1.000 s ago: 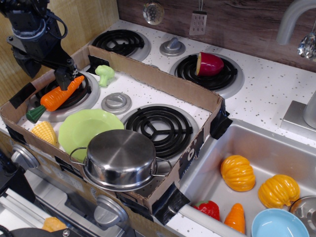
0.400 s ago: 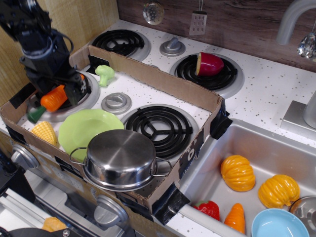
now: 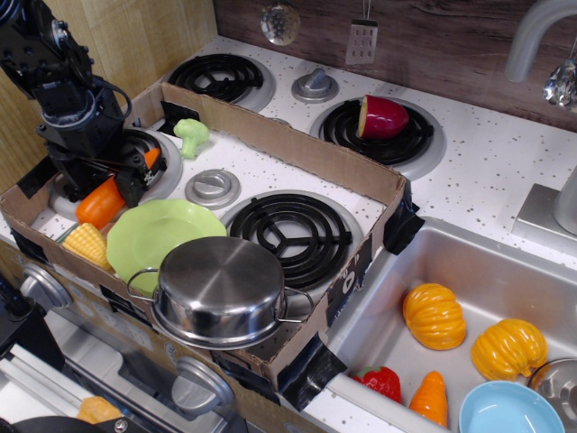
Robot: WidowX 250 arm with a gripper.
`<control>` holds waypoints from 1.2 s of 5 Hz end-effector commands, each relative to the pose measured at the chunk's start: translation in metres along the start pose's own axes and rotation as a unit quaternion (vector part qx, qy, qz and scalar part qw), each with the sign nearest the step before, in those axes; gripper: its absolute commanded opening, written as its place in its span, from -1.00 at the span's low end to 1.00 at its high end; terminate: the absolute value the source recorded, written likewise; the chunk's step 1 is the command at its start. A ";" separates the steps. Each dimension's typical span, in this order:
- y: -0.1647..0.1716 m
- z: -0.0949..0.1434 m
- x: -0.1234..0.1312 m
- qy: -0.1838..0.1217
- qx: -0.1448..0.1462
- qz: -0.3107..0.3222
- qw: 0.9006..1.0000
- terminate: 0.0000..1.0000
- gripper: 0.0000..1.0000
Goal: Put carrot on plate
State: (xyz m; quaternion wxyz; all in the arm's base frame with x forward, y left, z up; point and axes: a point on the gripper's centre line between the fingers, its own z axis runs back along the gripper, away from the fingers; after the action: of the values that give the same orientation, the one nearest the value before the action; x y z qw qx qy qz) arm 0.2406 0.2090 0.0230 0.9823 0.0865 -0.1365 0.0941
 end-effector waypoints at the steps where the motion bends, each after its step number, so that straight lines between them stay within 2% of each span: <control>1: 0.013 0.026 0.026 -0.024 0.044 -0.026 0.998 -1.00 -1.00; 3: 0.020 0.065 0.067 -0.034 0.097 -0.089 0.991 -1.00 -1.00; 4: 0.004 0.081 0.070 -0.017 0.074 -0.069 0.995 -1.00 -1.00; 5: -0.025 0.096 0.060 -0.011 0.045 -0.032 0.998 -1.00 -1.00; 6: -0.049 0.106 0.044 0.034 0.033 -0.002 0.999 -1.00 -1.00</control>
State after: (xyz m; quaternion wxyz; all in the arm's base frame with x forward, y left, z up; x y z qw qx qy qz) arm 0.2627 0.1451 0.1069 0.9869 0.1028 -0.0757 0.0988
